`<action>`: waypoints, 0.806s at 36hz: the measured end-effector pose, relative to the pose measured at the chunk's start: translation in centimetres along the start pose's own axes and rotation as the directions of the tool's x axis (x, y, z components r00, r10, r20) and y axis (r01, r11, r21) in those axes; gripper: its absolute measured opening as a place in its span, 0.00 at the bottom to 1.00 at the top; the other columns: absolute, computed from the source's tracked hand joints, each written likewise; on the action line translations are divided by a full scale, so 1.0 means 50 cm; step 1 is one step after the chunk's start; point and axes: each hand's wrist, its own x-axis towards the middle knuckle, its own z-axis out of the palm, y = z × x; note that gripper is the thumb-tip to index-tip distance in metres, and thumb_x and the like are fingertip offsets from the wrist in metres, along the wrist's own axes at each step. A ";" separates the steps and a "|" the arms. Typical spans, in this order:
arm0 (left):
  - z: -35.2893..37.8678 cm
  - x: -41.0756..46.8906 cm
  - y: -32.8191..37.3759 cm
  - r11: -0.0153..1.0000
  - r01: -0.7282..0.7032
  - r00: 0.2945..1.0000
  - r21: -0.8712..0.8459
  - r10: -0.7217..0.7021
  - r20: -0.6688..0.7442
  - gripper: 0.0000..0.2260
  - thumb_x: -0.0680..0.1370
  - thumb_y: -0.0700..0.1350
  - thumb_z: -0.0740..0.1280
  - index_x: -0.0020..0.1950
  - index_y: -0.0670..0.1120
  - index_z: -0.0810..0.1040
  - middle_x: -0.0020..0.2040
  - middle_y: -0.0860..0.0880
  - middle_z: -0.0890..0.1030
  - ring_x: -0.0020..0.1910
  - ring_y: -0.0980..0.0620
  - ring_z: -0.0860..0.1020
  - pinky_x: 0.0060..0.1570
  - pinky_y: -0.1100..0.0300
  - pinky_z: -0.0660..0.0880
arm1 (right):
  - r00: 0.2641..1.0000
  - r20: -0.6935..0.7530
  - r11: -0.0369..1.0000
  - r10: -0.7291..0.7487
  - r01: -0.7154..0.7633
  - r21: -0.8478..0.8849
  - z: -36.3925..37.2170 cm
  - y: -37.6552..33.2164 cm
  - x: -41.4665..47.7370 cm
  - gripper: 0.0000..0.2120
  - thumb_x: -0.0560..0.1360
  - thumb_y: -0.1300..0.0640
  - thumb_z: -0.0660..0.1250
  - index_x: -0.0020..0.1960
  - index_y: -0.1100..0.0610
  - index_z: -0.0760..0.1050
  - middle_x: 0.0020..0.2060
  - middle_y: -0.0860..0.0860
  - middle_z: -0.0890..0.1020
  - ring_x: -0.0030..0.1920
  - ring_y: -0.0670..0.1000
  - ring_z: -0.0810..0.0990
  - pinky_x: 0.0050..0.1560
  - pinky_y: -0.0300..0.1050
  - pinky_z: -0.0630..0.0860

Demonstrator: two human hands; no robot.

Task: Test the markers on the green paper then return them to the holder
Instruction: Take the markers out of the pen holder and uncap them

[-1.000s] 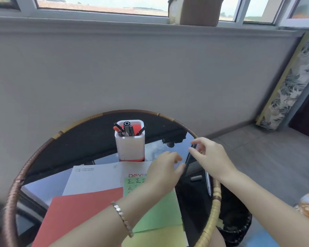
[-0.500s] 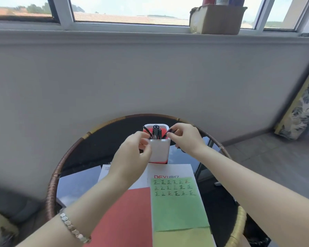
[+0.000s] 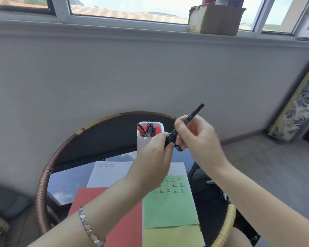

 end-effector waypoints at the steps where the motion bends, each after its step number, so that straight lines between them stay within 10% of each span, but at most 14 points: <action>1: 0.003 -0.002 0.001 1.000 -0.002 1.000 -0.009 0.002 0.016 0.11 0.81 0.43 0.54 0.45 0.57 0.70 0.38 0.56 0.72 0.36 0.58 0.71 0.35 0.65 0.67 | 0.998 0.057 0.999 0.010 -0.008 -0.043 -0.001 0.009 -0.010 0.05 0.76 0.59 0.63 0.42 0.57 0.74 0.24 0.45 0.76 0.26 0.41 0.73 0.31 0.33 0.72; 5: 0.013 -0.011 -0.003 0.990 -0.113 0.990 0.086 0.105 0.090 0.11 0.81 0.41 0.53 0.47 0.46 0.75 0.43 0.49 0.77 0.42 0.50 0.73 0.40 0.48 0.73 | 0.994 0.018 0.994 0.107 -0.108 0.030 -0.010 0.040 -0.038 0.06 0.76 0.60 0.64 0.42 0.56 0.77 0.29 0.46 0.79 0.29 0.41 0.76 0.33 0.32 0.74; 25: 0.002 -0.017 0.002 0.988 0.120 0.925 -0.102 -0.074 0.372 0.11 0.80 0.54 0.54 0.46 0.50 0.72 0.31 0.49 0.70 0.24 0.54 0.63 0.26 0.60 0.61 | 0.992 0.100 0.990 0.071 -0.082 0.115 -0.039 0.072 -0.069 0.08 0.70 0.52 0.61 0.43 0.55 0.75 0.32 0.44 0.80 0.37 0.45 0.79 0.43 0.35 0.78; 29: 0.000 -0.018 -0.001 0.971 0.236 0.916 -0.036 -0.210 0.342 0.07 0.81 0.50 0.50 0.49 0.50 0.65 0.31 0.50 0.70 0.30 0.51 0.68 0.32 0.57 0.65 | 0.980 -0.088 0.981 0.177 -0.169 0.093 -0.078 0.085 -0.032 0.06 0.75 0.55 0.61 0.50 0.53 0.74 0.38 0.47 0.79 0.38 0.43 0.80 0.43 0.35 0.79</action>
